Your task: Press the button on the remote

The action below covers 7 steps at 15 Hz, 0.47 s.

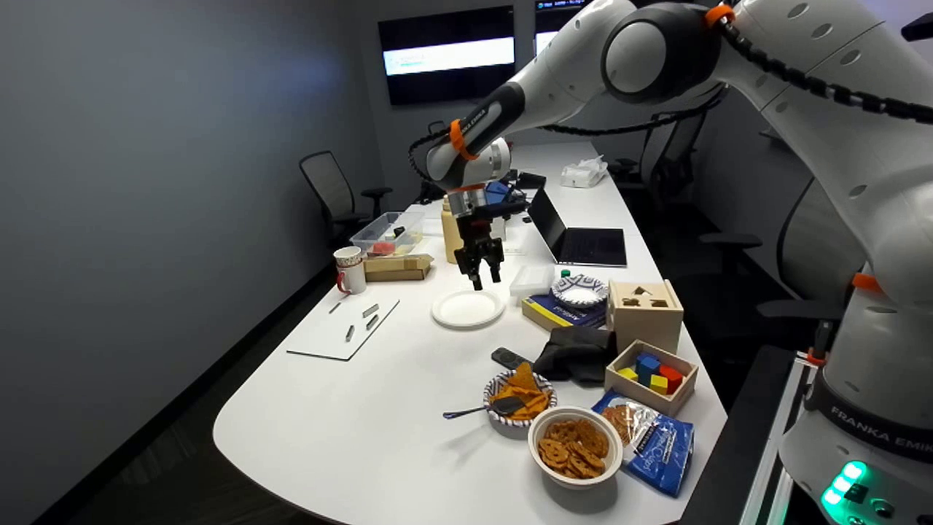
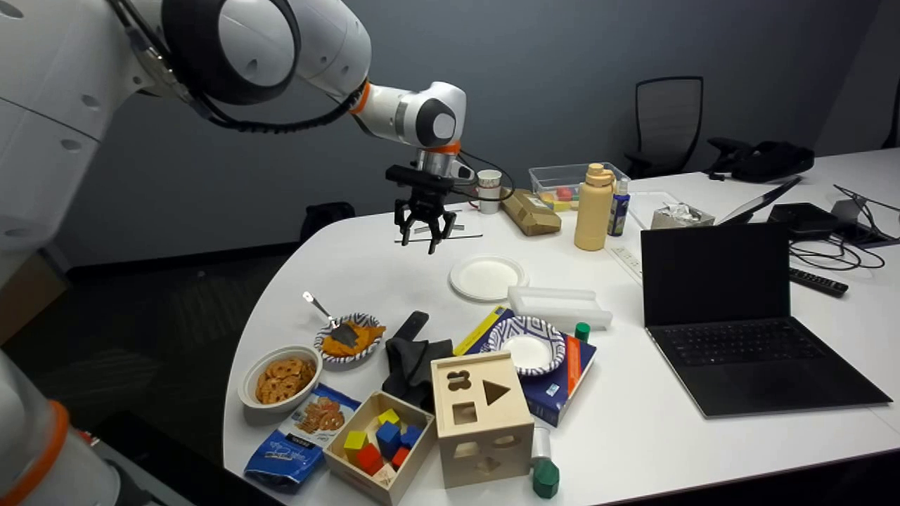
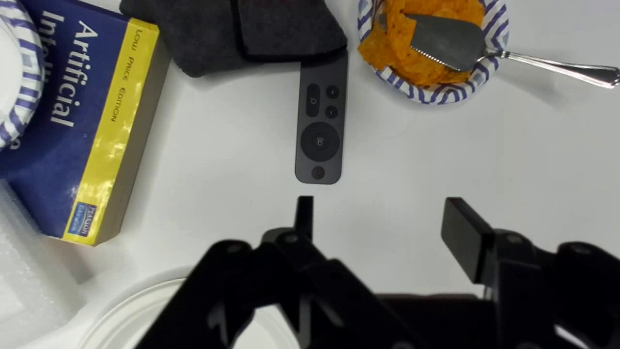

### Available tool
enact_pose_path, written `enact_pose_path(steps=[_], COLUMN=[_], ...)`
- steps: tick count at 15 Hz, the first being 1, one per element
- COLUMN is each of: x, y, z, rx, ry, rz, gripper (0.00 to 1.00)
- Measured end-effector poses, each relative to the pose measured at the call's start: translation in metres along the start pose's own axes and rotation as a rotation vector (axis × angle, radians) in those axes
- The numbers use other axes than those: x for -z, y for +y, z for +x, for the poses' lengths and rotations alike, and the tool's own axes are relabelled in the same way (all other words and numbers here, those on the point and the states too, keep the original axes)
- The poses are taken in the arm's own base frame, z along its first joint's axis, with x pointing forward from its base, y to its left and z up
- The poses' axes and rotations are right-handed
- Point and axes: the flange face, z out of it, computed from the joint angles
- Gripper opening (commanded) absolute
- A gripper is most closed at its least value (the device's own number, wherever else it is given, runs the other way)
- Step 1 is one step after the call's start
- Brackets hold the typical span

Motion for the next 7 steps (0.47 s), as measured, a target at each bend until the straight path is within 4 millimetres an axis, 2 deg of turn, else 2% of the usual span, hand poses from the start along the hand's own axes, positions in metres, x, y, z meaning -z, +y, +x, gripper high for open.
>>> enact_pose_path(steps=[4, 7], x=[0.023, 0.03], y=[-0.003, -0.003], z=[-0.018, -0.028], rx=[0.004, 0.006], ry=[0.007, 0.0], rz=[-0.013, -0.02], gripper=[1.0, 1.0])
